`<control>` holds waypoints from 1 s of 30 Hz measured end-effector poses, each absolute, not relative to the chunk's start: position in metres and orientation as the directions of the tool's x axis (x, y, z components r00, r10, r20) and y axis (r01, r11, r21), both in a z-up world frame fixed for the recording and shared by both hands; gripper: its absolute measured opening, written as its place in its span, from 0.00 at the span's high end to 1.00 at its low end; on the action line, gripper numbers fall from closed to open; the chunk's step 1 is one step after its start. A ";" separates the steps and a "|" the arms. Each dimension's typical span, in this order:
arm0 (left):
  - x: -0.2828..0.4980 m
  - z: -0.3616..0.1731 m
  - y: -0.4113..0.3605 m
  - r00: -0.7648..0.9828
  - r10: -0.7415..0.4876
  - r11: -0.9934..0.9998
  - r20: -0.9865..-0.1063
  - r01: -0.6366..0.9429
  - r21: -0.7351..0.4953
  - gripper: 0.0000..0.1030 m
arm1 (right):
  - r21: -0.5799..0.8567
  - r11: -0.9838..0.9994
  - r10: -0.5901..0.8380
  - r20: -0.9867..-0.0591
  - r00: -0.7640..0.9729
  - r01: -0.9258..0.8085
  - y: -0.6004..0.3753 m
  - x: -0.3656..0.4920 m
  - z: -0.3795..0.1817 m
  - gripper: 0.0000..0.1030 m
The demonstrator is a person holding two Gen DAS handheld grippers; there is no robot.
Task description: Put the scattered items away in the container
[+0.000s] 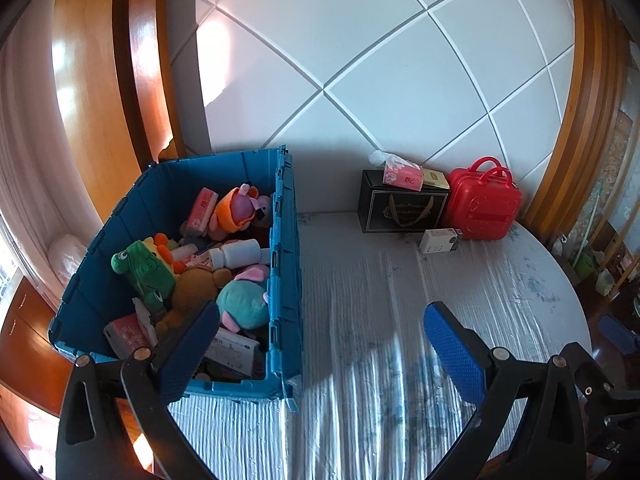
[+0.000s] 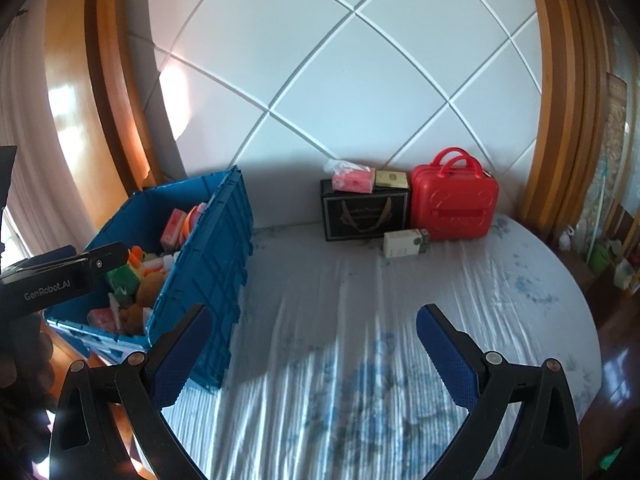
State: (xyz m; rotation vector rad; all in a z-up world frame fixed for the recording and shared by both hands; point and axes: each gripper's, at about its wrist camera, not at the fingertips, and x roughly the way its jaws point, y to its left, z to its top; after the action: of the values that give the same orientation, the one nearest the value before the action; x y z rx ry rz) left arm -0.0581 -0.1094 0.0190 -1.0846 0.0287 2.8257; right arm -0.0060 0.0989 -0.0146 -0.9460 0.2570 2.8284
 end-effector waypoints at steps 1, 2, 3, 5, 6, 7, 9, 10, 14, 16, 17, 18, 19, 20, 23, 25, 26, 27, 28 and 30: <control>-0.054 0.020 -0.105 -0.738 0.097 -0.994 -0.668 -0.111 -0.022 0.00 | 0.115 -0.975 0.084 -0.608 -0.790 -0.192 0.102 -0.004 -0.015 0.00; -0.050 0.020 -0.101 -0.740 0.092 -0.994 -0.666 -0.107 -0.019 0.00 | 0.113 -0.975 0.083 -0.608 -0.789 -0.189 0.105 -0.001 -0.014 0.00; -0.047 0.021 -0.098 -0.742 0.088 -0.995 -0.665 -0.103 -0.017 0.00 | 0.112 -0.976 0.080 -0.608 -0.790 -0.186 0.107 0.000 -0.014 0.00; -0.042 0.021 -0.094 -0.744 0.080 -0.996 -0.664 -0.093 -0.016 0.00 | 0.109 -0.978 0.078 -0.608 -0.790 -0.180 0.111 0.004 -0.013 0.00; -0.040 0.021 -0.092 -0.745 0.077 -0.996 -0.663 -0.086 -0.019 0.00 | 0.108 -0.978 0.076 -0.608 -0.790 -0.178 0.113 0.006 -0.012 0.00; -0.038 0.021 -0.091 -0.744 0.073 -0.997 -0.664 -0.079 -0.022 0.00 | 0.109 -0.978 0.074 -0.607 -0.791 -0.176 0.115 0.008 -0.012 0.00; -0.035 0.020 -0.087 -0.743 0.067 -0.997 -0.666 -0.071 -0.021 0.00 | 0.108 -0.979 0.072 -0.607 -0.791 -0.172 0.120 0.013 -0.012 0.00; -0.033 0.020 -0.085 -0.743 0.063 -0.998 -0.666 -0.068 -0.019 0.00 | 0.108 -0.980 0.070 -0.607 -0.791 -0.170 0.121 0.014 -0.011 0.00; -0.027 0.021 -0.078 -0.745 0.053 -0.998 -0.665 -0.055 -0.019 0.00 | 0.105 -0.981 0.066 -0.610 -0.790 -0.163 0.126 0.019 -0.013 0.00; -0.024 0.022 -0.075 -0.748 0.051 -0.998 -0.662 -0.053 -0.018 0.00 | 0.107 -0.981 0.064 -0.610 -0.790 -0.162 0.130 0.022 -0.013 0.00; -0.023 0.022 -0.073 -0.749 0.050 -0.998 -0.660 -0.052 -0.016 0.00 | 0.107 -0.981 0.063 -0.610 -0.790 -0.161 0.132 0.023 -0.013 0.00; -0.022 0.023 -0.072 -0.750 0.049 -0.999 -0.660 -0.052 -0.016 0.00 | 0.107 -0.981 0.063 -0.610 -0.790 -0.161 0.133 0.024 -0.013 0.00; -0.021 0.023 -0.070 -0.750 0.049 -0.999 -0.659 -0.052 -0.015 0.00 | 0.105 -0.982 0.063 -0.610 -0.790 -0.160 0.134 0.025 -0.013 0.00; -0.020 0.023 -0.068 -0.751 0.048 -0.999 -0.659 -0.051 -0.014 0.00 | 0.103 -0.982 0.063 -0.610 -0.790 -0.158 0.135 0.026 -0.013 0.00; -0.017 0.022 -0.065 -0.748 0.050 -0.998 -0.662 -0.053 -0.015 0.00 | 0.100 -0.983 0.064 -0.611 -0.789 -0.157 0.137 0.028 -0.013 0.00; -0.015 0.021 -0.063 -0.747 0.054 -0.998 -0.662 -0.060 -0.015 0.00 | 0.098 -0.983 0.063 -0.614 -0.787 -0.156 0.139 0.028 -0.014 0.00; -0.014 0.021 -0.062 -0.749 0.053 -0.998 -0.661 -0.059 -0.013 0.00 | 0.097 -0.983 0.064 -0.615 -0.786 -0.156 0.139 0.029 -0.015 0.00; -0.012 0.022 -0.060 -0.750 0.050 -0.998 -0.659 -0.057 -0.010 0.00 | 0.096 -0.983 0.065 -0.617 -0.785 -0.158 0.140 0.029 -0.015 0.00; -0.010 0.021 -0.059 -0.750 0.049 -0.998 -0.659 -0.055 -0.012 0.00 | 0.097 -0.983 0.065 -0.617 -0.784 -0.158 0.141 0.030 -0.015 0.00; -0.008 0.021 -0.057 -0.750 0.052 -0.998 -0.659 -0.057 -0.014 0.00 | 0.098 -0.982 0.065 -0.617 -0.784 -0.159 0.142 0.031 -0.015 0.00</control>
State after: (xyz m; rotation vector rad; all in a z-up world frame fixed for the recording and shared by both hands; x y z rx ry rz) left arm -0.0082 -0.0573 0.0213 -1.0870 0.0112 2.8852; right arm 0.0315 0.1415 -0.0153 -0.9777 0.2196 2.8518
